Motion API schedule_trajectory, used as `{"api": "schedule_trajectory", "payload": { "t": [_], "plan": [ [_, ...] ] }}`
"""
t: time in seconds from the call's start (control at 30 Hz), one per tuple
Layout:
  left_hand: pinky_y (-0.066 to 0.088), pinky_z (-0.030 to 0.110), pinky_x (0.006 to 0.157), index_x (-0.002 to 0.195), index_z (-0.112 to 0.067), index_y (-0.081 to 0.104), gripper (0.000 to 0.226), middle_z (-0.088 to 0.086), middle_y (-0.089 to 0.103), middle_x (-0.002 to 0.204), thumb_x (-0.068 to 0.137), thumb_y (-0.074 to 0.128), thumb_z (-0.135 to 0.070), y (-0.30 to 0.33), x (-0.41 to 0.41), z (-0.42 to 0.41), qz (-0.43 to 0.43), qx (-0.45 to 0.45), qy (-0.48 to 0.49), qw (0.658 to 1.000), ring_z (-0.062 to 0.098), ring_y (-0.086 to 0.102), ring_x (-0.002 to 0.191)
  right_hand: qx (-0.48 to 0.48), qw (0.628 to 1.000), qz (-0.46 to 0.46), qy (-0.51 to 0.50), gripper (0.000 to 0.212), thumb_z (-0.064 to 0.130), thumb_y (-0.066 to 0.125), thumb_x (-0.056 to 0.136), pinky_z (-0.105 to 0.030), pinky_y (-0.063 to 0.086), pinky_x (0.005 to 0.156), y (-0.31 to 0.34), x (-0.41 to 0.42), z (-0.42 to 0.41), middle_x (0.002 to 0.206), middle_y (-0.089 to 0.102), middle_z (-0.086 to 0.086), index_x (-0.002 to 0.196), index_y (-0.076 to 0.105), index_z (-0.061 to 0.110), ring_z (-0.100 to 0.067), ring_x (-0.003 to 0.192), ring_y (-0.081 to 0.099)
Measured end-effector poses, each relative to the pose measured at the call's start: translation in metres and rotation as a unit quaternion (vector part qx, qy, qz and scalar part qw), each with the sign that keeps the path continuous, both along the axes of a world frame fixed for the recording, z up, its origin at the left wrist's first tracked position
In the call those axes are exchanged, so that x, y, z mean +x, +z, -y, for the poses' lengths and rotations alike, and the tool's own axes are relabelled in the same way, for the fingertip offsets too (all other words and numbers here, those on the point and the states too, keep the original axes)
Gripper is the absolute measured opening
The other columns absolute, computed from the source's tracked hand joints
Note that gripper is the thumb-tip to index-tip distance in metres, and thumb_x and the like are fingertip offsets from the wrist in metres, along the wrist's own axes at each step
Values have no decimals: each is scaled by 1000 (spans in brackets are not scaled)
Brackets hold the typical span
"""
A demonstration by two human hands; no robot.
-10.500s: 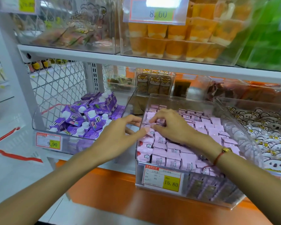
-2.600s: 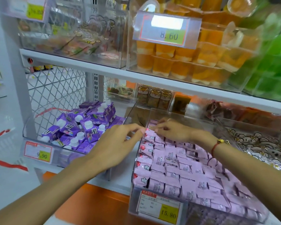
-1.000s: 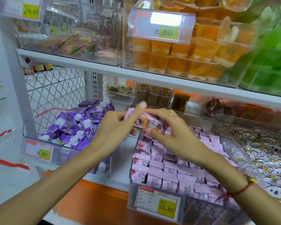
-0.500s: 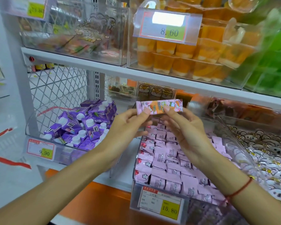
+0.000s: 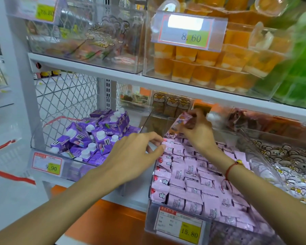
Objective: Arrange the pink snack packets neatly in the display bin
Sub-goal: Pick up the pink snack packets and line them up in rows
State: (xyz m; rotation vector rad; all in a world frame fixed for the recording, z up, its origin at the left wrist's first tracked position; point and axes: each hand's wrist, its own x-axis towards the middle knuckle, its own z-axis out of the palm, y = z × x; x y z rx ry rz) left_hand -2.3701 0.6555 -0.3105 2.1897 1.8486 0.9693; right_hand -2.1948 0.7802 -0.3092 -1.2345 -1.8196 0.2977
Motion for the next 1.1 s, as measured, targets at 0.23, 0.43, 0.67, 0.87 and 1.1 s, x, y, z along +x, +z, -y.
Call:
{"api": "schedule_trajectory", "payload": {
  "t": [0.23,0.43,0.67,0.87,1.1],
  "plan": [
    [42,22,66,121,-38,57,37,-32,53,86,92,44,-56,-4,0,-2,4,-17,-11,1000,-5,58,85,-41,978,201,48,13,18,70,83,-27,53,65,-11,-13,-20,95,68,-6,92,62,14,-17,77,64],
    [33,5,62,115,-42,57,38,-41,48,73,87,43,-62,-5,-5,-4,12,-22,-28,999,-25,48,71,-111,918,370,93,34,31,43,98,-36,34,99,-15,8,-25,132,49,-8,127,59,24,-28,121,41],
    [38,10,65,115,-44,55,51,-37,58,93,77,39,-75,-6,-8,-4,9,-22,-47,999,-18,54,87,-149,957,222,115,29,27,46,98,-34,50,74,-5,10,-30,106,64,-5,124,56,21,-19,80,59],
    [36,8,62,115,-46,53,38,-39,56,88,84,46,-67,-9,-8,-5,11,-13,-42,999,-19,53,88,-119,960,253,-2,18,36,63,88,-27,47,61,-8,-10,-42,83,62,7,102,66,25,-17,75,59],
    [37,9,64,115,-46,53,37,-39,56,93,85,45,-66,-10,-8,-6,17,-11,-45,999,-18,53,89,-47,986,155,-41,11,22,56,93,-26,45,65,-11,-20,-50,92,65,1,92,67,20,-17,81,61]
  ]
}}
